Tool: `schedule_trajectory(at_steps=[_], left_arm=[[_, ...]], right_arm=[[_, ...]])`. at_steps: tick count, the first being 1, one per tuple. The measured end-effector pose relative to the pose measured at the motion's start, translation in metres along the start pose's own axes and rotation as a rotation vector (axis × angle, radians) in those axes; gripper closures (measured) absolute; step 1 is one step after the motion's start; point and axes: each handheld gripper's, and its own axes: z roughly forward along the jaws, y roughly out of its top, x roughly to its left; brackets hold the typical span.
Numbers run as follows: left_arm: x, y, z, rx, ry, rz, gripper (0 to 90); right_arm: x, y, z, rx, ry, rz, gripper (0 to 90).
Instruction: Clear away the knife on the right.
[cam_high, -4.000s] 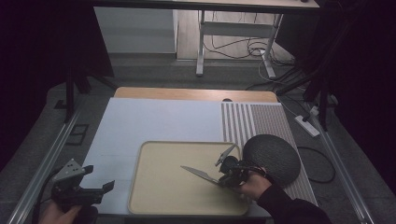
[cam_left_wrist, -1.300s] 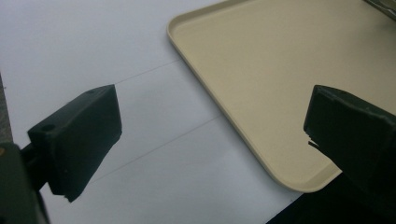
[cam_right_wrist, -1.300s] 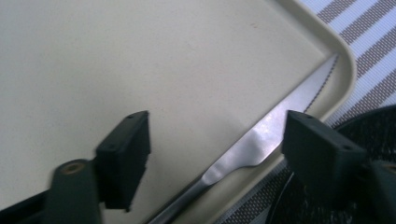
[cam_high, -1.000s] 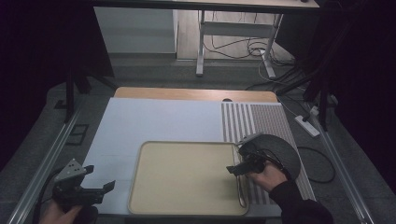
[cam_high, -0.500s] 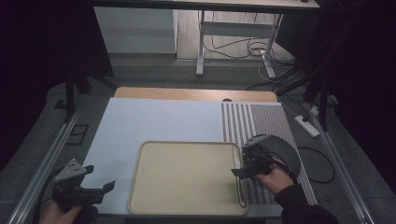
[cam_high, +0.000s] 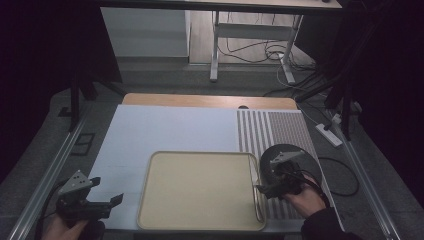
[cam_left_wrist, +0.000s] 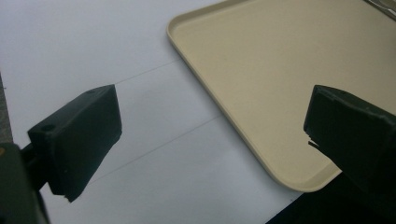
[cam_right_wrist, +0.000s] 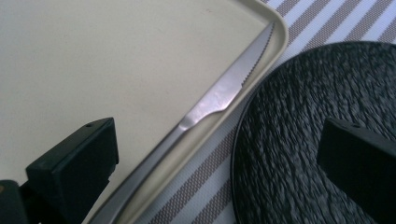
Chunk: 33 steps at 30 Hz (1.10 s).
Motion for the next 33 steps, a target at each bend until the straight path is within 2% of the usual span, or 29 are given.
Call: schedule_trajectory(at_steps=[19, 33], left_arm=[[0.0, 0.0, 0.0, 0.002, 0.001, 0.001, 4.2], [0.0, 0.0, 0.0, 0.003, 0.001, 0.001, 4.2]], right_arm=[[-0.007, -0.036, -0.028, -0.043, -0.033, 0.093, 0.0], [-0.009, -0.046, -0.045, -0.099, -0.059, 0.138, 0.0]])
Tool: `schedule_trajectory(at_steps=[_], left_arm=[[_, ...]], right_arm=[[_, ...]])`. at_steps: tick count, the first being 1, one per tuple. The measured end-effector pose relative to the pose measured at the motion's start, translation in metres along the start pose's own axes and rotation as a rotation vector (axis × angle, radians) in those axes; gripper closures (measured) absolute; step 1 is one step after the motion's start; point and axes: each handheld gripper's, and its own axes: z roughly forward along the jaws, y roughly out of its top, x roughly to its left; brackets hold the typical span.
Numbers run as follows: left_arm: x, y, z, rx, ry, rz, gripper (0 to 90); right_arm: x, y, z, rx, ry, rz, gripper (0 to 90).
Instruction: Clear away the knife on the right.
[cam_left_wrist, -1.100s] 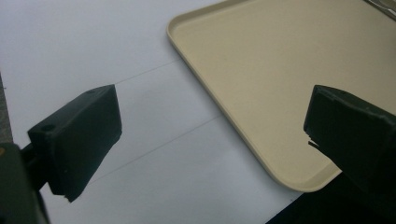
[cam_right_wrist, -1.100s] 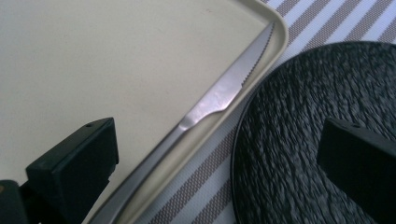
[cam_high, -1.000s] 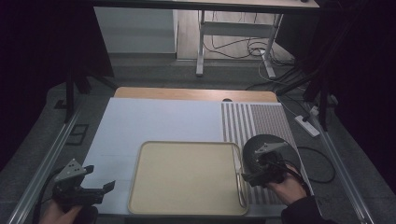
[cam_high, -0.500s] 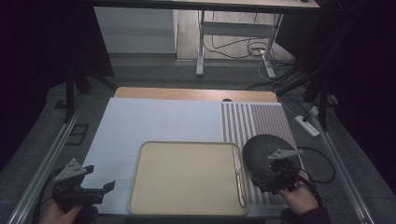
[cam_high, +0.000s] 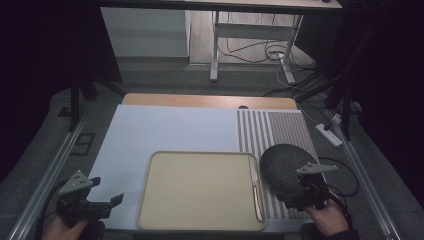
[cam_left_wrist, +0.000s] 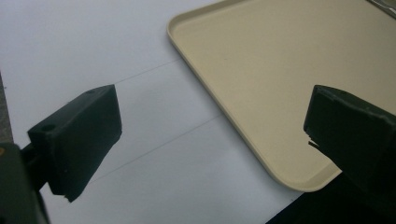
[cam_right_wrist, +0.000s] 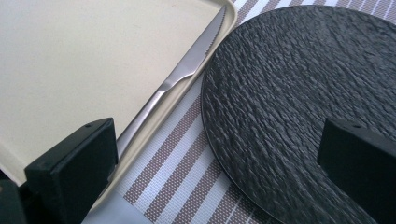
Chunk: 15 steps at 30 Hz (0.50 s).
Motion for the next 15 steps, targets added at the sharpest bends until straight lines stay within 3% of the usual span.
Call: schedule_trajectory(at_steps=[15], left_arm=[[0.0, -0.001, 0.0, -0.001, 0.002, -0.001, 4.2]], right_arm=[[-0.001, -0.008, -0.012, -0.02, -0.024, 0.022, 0.0]])
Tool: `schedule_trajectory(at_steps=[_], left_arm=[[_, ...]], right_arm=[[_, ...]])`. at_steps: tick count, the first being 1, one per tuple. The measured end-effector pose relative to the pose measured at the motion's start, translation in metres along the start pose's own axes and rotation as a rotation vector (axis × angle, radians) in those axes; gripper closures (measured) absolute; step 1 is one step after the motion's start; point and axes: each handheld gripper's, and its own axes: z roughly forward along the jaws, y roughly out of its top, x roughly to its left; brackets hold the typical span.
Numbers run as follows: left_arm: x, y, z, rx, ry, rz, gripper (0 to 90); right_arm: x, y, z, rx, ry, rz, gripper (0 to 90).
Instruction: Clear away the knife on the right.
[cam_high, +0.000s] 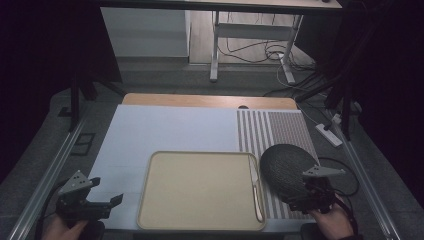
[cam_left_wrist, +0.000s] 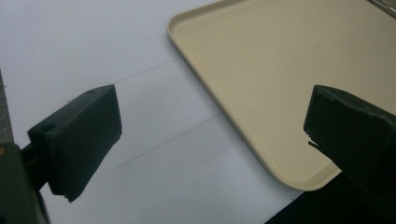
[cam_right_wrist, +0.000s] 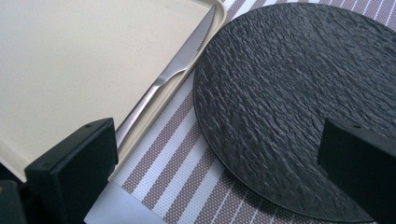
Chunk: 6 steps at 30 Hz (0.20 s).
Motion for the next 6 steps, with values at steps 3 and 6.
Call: schedule_trajectory(at_steps=[3, 6], left_arm=[[-0.0001, 0.0002, 0.0001, 0.0, 0.0, 0.0, 4.2], [-0.0007, 0.0011, 0.001, 0.002, 0.0, 0.001, 4.2]], right_arm=[[-0.0009, -0.0009, -0.001, 0.0, 0.001, 0.005, 0.0], [-0.0012, -0.0012, -0.0007, 0.004, -0.002, 0.002, 0.0]])
